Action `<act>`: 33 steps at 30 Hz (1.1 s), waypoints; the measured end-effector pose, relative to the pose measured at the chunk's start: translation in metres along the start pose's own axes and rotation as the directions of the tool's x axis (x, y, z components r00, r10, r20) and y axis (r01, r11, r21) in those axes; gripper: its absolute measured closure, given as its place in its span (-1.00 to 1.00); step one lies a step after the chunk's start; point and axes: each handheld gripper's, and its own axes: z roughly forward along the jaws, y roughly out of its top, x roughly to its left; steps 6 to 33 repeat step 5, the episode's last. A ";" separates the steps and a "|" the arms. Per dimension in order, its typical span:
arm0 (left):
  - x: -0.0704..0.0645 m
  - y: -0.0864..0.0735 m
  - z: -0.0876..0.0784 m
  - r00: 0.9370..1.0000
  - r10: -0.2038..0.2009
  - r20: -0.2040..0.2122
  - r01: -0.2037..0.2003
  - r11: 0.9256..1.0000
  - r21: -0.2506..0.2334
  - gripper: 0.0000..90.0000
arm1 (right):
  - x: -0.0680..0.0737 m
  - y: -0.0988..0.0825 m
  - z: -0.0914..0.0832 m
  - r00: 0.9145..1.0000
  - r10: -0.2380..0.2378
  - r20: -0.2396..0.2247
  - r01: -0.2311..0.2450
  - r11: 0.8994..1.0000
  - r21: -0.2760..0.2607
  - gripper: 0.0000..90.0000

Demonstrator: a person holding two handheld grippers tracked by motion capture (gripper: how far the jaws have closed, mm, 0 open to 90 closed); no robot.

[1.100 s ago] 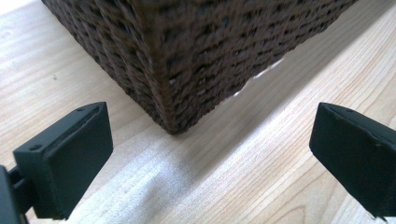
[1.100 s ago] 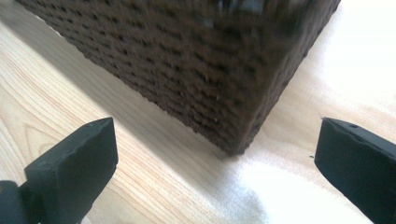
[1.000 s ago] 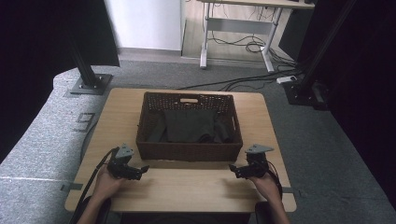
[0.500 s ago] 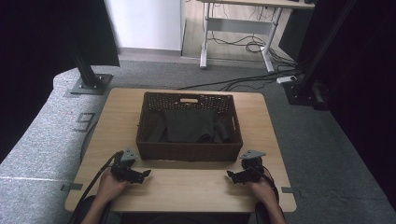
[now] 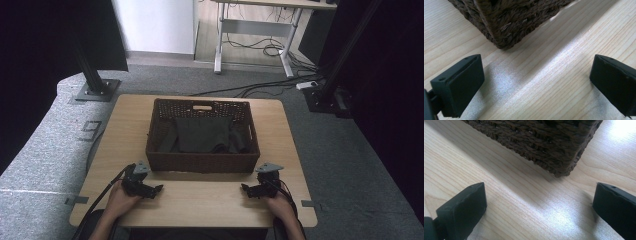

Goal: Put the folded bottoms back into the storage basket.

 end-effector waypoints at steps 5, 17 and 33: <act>0.000 0.000 0.000 1.000 0.000 0.000 0.000 1.000 0.000 -1.00 | 0.000 0.000 0.000 1.000 0.000 0.000 0.000 1.000 0.000 -1.00; 0.000 0.000 0.000 1.000 0.000 0.000 0.000 1.000 0.000 -1.00 | 0.000 0.000 0.000 1.000 0.000 0.000 0.000 1.000 0.000 -1.00; 0.000 0.000 0.000 1.000 0.000 0.000 0.000 1.000 0.000 -1.00 | 0.000 0.000 0.000 1.000 0.000 0.000 0.000 1.000 0.000 -1.00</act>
